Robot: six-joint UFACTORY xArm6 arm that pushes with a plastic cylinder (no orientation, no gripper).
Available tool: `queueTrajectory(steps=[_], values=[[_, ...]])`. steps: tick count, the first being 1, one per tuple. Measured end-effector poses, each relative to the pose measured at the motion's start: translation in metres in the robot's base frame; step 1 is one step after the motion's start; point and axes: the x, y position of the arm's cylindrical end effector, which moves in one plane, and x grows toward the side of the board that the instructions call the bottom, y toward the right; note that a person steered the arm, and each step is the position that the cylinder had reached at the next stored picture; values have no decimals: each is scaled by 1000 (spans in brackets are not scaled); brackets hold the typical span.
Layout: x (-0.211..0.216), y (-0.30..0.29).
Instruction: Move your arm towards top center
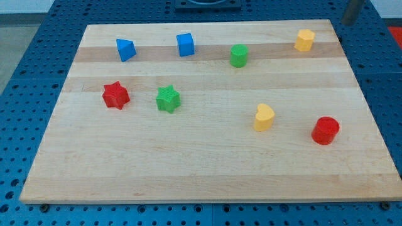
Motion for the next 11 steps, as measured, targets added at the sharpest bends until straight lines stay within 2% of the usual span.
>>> queueTrajectory(steps=[3,4,6,8,9,11], values=[[-3,-12],[-7,-85],[-7,-100],[-7,-215],[-7,-225],[-11,-204]])
